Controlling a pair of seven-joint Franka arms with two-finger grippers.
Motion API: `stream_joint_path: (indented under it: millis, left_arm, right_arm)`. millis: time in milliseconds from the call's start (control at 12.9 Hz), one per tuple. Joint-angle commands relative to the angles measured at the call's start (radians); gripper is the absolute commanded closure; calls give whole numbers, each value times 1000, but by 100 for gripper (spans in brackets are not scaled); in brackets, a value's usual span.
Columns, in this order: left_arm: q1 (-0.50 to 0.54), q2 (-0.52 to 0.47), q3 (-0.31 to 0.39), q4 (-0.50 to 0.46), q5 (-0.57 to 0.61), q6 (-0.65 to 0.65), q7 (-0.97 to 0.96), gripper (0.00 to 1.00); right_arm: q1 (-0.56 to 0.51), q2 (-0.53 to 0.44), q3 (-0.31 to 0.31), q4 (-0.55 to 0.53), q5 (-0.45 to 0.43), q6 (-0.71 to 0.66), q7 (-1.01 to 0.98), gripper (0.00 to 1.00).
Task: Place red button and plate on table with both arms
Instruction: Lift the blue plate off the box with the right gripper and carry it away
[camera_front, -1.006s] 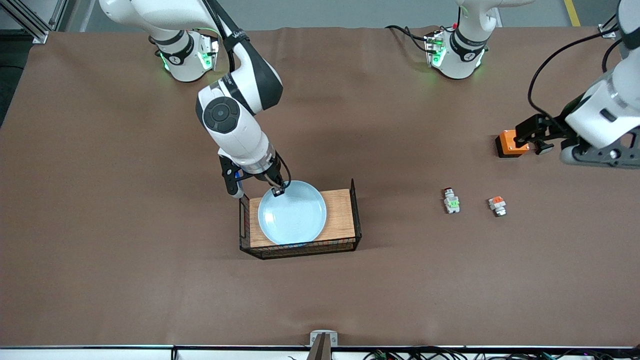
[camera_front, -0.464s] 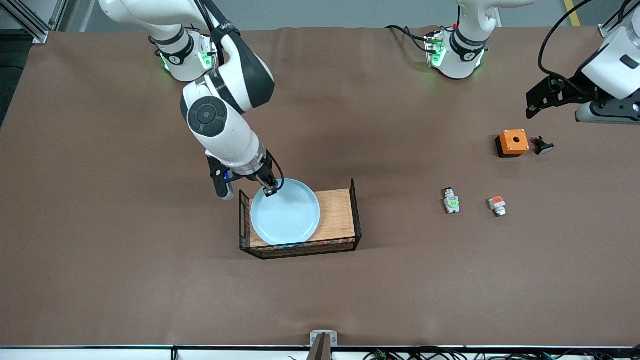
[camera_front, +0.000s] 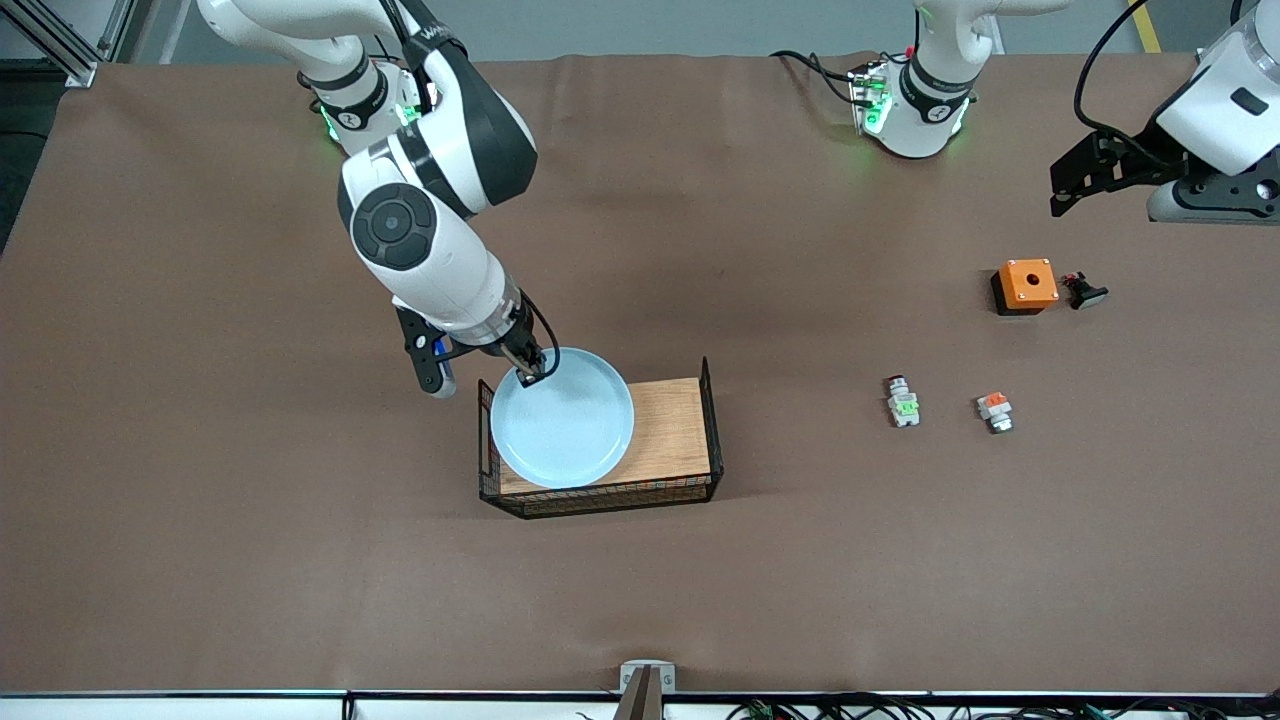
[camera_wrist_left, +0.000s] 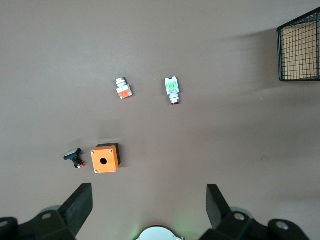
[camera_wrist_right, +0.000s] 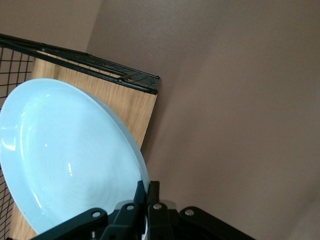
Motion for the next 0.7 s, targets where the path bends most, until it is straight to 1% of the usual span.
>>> stream_joint_path:
  millis: [0,310,464,619]
  left_arm:
    - [-14,-24,5,-20,6,0,-9,0]
    - [-12,-25,-4,-18,6,21,-9,0]
    - [-9,-27,-4,-17,6,31,-9,0]
    - [-6,-32,-4,-17,5,31,-9,0]
  right_arm:
    - [-12,-53,11,3,4,-82,-54,100]
    - [-15,-133,4,5,53,-201,-129,100]
    - [-41,-171,5,5,59,-252,-165,100]
    - [-81,-213,4,5,105,-324,-273,100]
